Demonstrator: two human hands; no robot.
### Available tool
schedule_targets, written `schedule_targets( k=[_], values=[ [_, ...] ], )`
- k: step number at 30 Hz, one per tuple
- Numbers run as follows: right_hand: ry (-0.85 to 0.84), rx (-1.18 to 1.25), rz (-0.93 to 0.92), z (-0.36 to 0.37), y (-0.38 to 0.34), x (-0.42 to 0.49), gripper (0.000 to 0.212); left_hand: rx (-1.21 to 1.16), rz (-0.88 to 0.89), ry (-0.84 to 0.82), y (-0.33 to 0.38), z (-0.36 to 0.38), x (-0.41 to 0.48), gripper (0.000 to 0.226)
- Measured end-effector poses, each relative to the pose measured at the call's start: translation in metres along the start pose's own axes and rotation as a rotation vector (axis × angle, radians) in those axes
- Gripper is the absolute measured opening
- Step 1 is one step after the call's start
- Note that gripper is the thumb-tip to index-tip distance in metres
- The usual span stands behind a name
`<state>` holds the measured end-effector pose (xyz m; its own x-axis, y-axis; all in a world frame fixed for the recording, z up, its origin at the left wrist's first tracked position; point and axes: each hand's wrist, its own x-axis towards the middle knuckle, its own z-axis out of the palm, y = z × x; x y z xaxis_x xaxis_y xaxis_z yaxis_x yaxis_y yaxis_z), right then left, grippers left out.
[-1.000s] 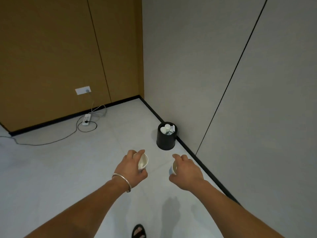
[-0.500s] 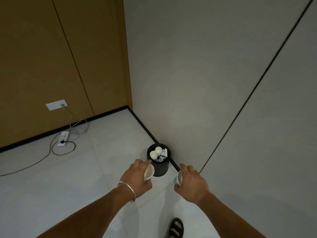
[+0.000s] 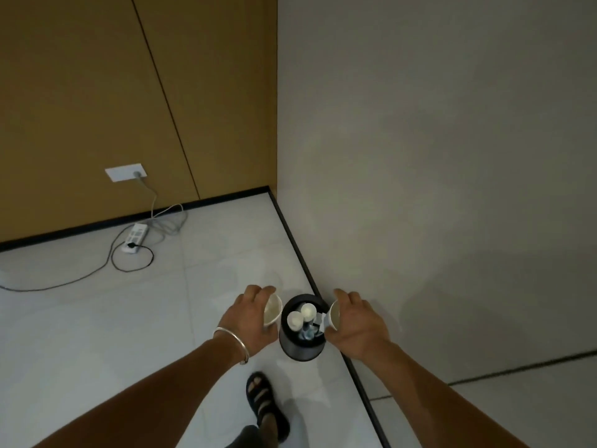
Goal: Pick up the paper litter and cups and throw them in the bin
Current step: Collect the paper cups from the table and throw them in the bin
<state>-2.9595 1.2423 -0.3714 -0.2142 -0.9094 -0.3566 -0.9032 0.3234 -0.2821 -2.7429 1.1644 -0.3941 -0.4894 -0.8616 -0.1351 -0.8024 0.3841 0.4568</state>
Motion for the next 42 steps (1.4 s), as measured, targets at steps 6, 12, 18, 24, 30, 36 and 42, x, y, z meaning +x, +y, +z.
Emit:
schedule_targets(
  k=[6,12,18,24,30,36,42],
  values=[
    [-0.062,0.003,0.031,0.018,0.022,0.106,0.079,-0.062,-0.027,-0.078,-0.025,0.048,0.106,0.076],
    [-0.115,0.026,0.013,0.086,0.049,0.225,0.076,-0.237,-0.213,-0.076,-0.072,0.139,0.169,0.081],
    [-0.176,0.064,0.012,0.216,0.095,0.338,0.082,-0.328,-0.404,0.015,-0.119,0.27,0.216,0.08],
    [-0.229,-0.039,-0.119,0.349,0.145,0.398,0.09,-0.305,-0.323,-0.037,-0.146,0.408,0.251,0.077],
    [-0.113,-0.112,-0.255,0.408,0.168,0.419,0.087,-0.138,-0.253,-0.022,-0.166,0.489,0.25,0.074],
    [-0.017,-0.232,-0.432,0.422,0.182,0.421,0.091,0.09,-0.206,-0.05,-0.174,0.517,0.239,0.083],
    [-0.063,-0.272,-0.441,0.432,0.187,0.42,0.108,0.142,-0.167,-0.059,-0.178,0.529,0.241,0.079]
  ],
)
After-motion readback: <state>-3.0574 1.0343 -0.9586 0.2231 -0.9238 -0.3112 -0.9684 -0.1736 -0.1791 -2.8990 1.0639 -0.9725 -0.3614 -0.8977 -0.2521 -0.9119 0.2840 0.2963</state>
